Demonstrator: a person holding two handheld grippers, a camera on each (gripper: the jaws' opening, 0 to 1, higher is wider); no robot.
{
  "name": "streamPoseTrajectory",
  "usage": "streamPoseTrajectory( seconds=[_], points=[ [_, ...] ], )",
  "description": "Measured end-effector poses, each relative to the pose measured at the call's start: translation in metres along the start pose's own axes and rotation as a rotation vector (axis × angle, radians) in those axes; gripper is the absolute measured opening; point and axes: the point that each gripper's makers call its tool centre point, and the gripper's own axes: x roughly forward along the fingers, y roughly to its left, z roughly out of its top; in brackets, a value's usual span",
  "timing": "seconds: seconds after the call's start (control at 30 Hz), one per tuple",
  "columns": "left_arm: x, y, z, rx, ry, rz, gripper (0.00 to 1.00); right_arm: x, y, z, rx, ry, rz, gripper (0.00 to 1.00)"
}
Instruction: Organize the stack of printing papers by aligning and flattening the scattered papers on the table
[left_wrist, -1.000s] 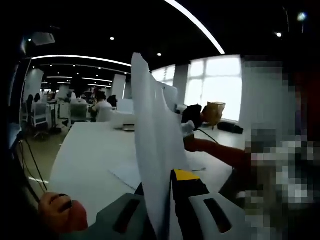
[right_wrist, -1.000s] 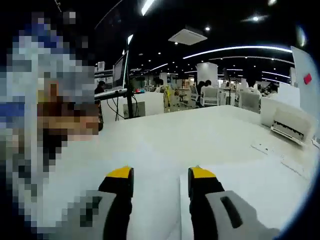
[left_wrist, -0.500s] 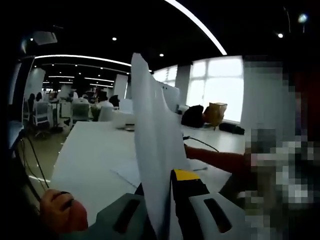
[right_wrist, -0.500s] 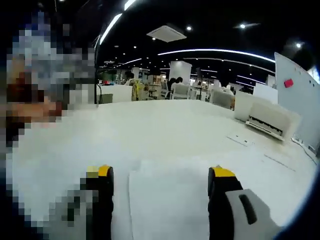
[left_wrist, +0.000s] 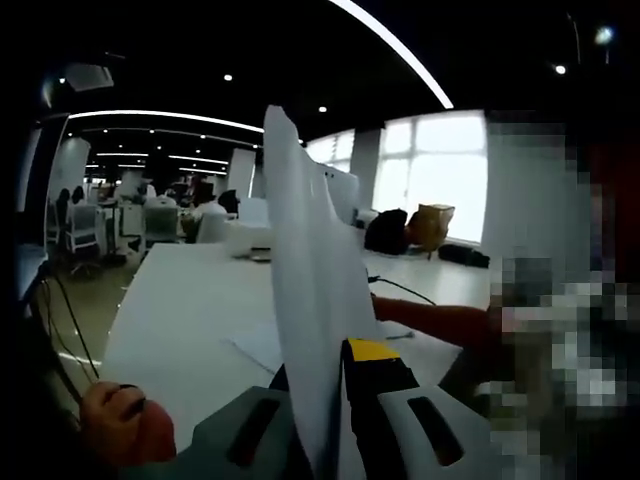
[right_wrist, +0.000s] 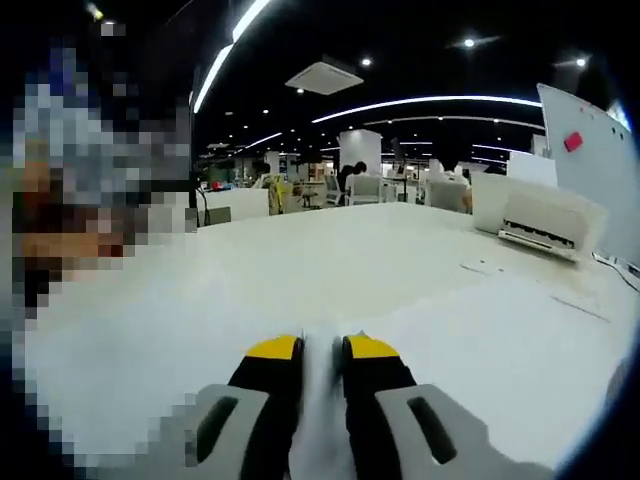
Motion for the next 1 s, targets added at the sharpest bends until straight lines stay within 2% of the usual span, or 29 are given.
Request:
streamPoseTrajectory(
  seconds=[0.2, 0.33, 0.37, 0.43, 0.7, 0.8, 0.93, 1.0],
  points=[
    [-0.001, -0.001, 0.001, 0.003, 0.000, 0.000, 0.06, -0.006, -0.001, 0.001, 0.013, 0.013, 0.002, 0.08],
    [-0.001, -0.002, 0.001, 0.003, 0.000, 0.002, 0.06, -0.018, -0.004, 0.013, 0.003, 0.012, -0.025, 0.05],
    [0.000, -0.002, 0.001, 0.002, 0.000, 0.001, 0.06, -0.023, -0.004, 0.018, 0.024, 0.004, -0.035, 0.00],
    [0.000, -0.003, 0.002, 0.000, -0.005, -0.001, 0.06, -0.030, -0.004, 0.031, 0.066, -0.033, -0.027, 0.00],
    [0.003, -0.006, 0.004, -0.004, -0.013, -0.009, 0.06, -0.060, -0.003, 0.067, 0.074, -0.114, -0.032, 0.00],
    [0.005, -0.007, 0.006, -0.010, -0.027, -0.013, 0.06, -0.083, 0.006, 0.097, 0.095, -0.191, -0.010, 0.00],
    [0.010, -0.008, 0.005, -0.025, -0.037, -0.019, 0.06, -0.114, 0.015, 0.134, 0.067, -0.281, -0.002, 0.00],
    [0.013, -0.009, 0.005, -0.034, -0.042, -0.023, 0.06, -0.128, 0.022, 0.144, 0.053, -0.291, 0.004, 0.00]
  ],
)
